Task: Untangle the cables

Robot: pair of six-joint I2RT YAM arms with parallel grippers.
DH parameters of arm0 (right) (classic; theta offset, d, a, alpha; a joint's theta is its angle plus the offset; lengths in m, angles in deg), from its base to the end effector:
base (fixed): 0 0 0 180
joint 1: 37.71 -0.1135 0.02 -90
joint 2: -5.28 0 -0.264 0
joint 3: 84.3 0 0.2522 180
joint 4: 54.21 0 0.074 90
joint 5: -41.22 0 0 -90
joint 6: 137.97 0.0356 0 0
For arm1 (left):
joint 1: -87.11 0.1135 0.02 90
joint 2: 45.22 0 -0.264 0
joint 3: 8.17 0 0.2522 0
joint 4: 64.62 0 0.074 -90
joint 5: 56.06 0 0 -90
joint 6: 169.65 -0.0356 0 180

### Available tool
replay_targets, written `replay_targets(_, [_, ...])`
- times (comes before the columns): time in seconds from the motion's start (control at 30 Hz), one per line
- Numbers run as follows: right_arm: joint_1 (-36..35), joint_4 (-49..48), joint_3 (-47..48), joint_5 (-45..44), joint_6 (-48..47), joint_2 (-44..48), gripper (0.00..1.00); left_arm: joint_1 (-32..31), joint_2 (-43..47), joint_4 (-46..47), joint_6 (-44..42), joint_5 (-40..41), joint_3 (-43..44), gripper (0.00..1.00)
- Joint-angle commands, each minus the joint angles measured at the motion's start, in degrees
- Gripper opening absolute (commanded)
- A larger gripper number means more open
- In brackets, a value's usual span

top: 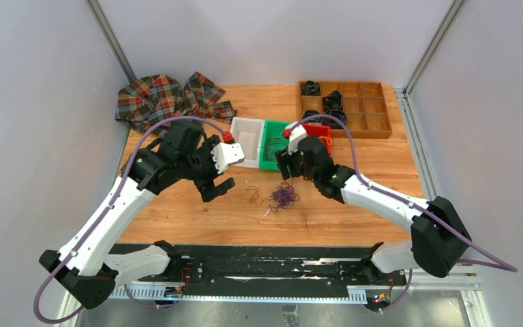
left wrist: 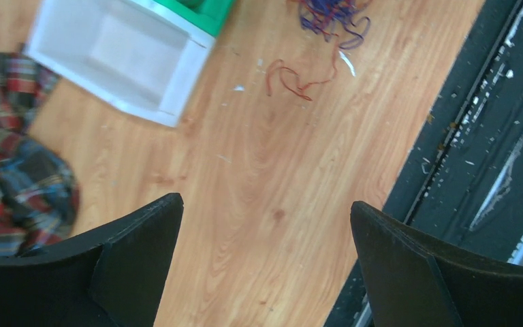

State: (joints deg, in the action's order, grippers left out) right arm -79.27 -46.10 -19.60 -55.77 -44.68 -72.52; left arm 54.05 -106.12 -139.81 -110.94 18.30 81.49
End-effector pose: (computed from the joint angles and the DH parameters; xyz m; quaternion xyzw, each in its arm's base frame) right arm 0.2362 0.2036 0.2748 -0.2374 0.7894 0.1686 0.5404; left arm 0.1518 -0.1102 0.3871 0.5326 0.7518 -0.1320 0.3657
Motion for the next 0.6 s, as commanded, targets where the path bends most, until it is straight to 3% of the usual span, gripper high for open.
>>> replay_targets(0.0, [-3.71,-1.67,-5.43,5.02,-0.89,0.09,0.65,0.45,-2.08,5.23,0.17,-7.53,-5.59,0.98])
replay_targets(0.13, [-3.54,-1.51,-7.44,3.56,1.94,-0.51,0.61,0.39,-7.70,9.96,-0.95,-12.86,-8.77,0.98])
replay_targets(0.33, [-2.26,-2.31,-12.05,1.50,9.97,0.02,0.54,-1.06,-20.53,13.86,-3.17,-18.52,-6.95,0.97])
replay_targets(0.57, [-0.91,-4.56,-15.87,2.26,14.41,5.49,0.54,-7.09,-29.94,21.70,-2.30,-18.71,-7.02,0.94])
